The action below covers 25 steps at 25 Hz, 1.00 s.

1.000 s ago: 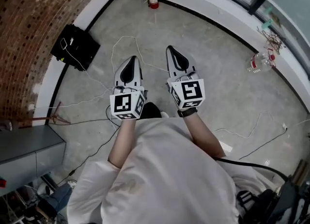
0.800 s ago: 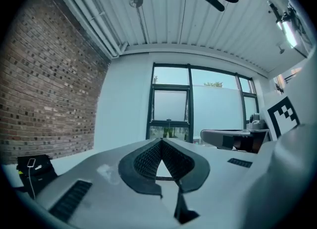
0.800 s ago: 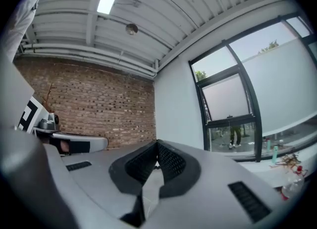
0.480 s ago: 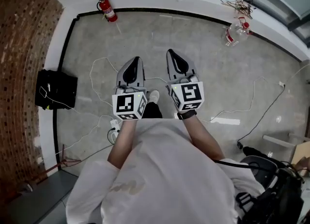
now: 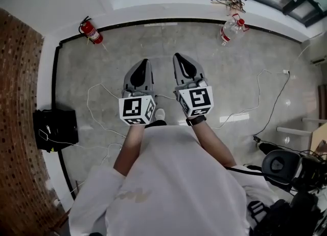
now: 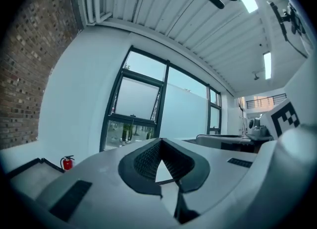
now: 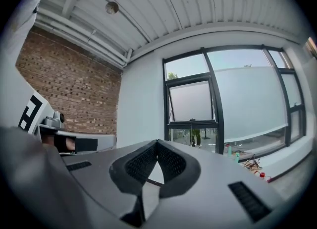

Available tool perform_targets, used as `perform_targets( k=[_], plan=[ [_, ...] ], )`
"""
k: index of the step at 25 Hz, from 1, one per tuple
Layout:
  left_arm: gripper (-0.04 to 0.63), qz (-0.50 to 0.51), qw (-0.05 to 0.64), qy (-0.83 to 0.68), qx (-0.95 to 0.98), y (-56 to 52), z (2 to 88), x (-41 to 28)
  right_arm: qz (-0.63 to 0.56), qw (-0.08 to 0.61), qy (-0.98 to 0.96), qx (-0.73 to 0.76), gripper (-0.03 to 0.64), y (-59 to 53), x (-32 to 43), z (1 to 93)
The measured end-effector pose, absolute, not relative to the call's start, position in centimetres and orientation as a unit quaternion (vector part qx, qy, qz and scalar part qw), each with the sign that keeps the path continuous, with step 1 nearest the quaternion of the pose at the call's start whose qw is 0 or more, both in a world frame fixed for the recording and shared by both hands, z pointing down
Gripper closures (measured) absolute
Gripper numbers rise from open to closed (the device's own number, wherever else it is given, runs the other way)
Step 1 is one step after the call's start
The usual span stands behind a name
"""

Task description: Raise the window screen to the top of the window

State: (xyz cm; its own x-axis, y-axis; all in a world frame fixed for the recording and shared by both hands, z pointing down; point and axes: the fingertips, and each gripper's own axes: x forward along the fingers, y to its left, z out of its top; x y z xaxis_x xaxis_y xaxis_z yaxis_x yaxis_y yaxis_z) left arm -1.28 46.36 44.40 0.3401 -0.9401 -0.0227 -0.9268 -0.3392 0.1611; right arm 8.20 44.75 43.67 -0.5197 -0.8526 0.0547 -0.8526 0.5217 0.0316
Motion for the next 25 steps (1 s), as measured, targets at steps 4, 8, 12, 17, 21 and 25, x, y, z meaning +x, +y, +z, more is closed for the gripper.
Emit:
perform_targets(
  k=[4,8,12,17,21,25],
  plan=[
    [0.594,-0.061,0.063,-0.568,0.818,43.0,44.6,-3.1,0.003,0.04,-0.869,0.493,0.615,40.9,6.3,44.0],
    [0.594,-0.052,0.052,-0.585,0.808,38.3,44.1,-5.7,0.0,0.053,-0.869,0.491,0.615,36.9,4.8,44.0],
    [0.594,-0.053,0.048,-0.586,0.807,35.0,44.1,-7.3,-0.007,0.057,-0.866,0.496,0.615,33.9,3.8,44.1],
    [0.594,-0.046,0.067,-0.572,0.816,31.6,45.2,-5.5,0.013,0.044,-0.863,0.503,0.615,29.9,5.1,44.6],
    [0.594,-0.036,0.068,-0.564,0.822,27.2,45.9,-3.3,0.026,0.038,-0.866,0.497,0.615,25.1,6.0,45.9],
    [0.594,-0.03,0.065,-0.576,0.814,19.7,46.1,-2.6,0.054,0.048,-0.87,0.487,0.615,16.8,6.5,47.0]
  ],
)
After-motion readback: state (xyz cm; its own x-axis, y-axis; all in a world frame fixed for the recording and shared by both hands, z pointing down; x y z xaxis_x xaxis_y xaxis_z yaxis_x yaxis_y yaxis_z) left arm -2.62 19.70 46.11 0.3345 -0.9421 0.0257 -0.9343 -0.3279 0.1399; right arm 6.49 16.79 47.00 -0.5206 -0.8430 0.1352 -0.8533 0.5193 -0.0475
